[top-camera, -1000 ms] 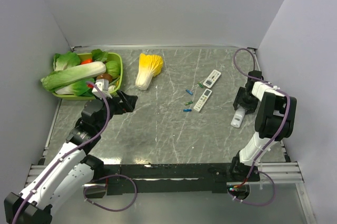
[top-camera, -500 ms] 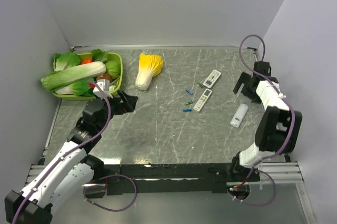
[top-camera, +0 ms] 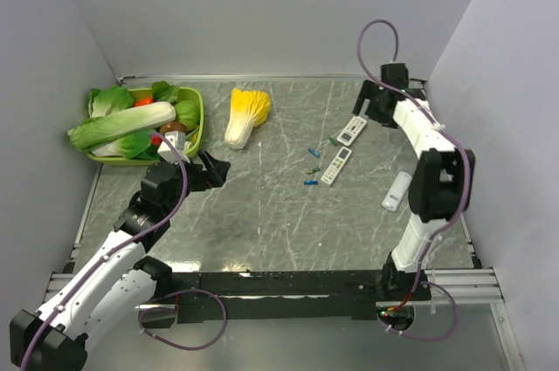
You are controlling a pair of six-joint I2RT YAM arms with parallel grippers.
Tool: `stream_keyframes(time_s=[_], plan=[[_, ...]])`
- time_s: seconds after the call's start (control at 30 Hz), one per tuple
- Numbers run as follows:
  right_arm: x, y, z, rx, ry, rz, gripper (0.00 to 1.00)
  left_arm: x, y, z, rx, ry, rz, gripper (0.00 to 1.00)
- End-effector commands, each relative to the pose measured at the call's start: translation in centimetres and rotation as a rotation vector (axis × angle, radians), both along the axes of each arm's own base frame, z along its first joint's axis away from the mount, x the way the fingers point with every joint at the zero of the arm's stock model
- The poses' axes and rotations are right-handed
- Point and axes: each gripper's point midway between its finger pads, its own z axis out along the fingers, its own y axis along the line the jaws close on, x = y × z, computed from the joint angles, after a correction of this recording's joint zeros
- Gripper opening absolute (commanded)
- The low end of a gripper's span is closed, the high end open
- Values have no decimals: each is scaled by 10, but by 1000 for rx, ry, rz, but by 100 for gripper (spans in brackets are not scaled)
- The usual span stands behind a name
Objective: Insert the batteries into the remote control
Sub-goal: Pick up the remote control from the center of the board.
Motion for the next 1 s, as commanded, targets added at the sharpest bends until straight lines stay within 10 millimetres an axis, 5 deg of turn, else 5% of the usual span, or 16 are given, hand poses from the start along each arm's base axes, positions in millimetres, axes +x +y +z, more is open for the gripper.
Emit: stream_keyframes(time_s=[0.0, 0.3, 0.73, 0.97], plan=[[-1, 20, -27, 28, 147, -64, 98, -3, -2, -1, -21, 24, -10, 97], [-52, 67, -92, 18, 325, -15, 92, 0, -4, -8, -24, 39, -8, 97], [-64, 80, -131, 6, 425, -26, 65, -2, -6, -7, -26, 23, -27, 97], [-70, 81, -119, 19, 379, 7, 22, -4, -12, -1, -50, 6, -60, 97]])
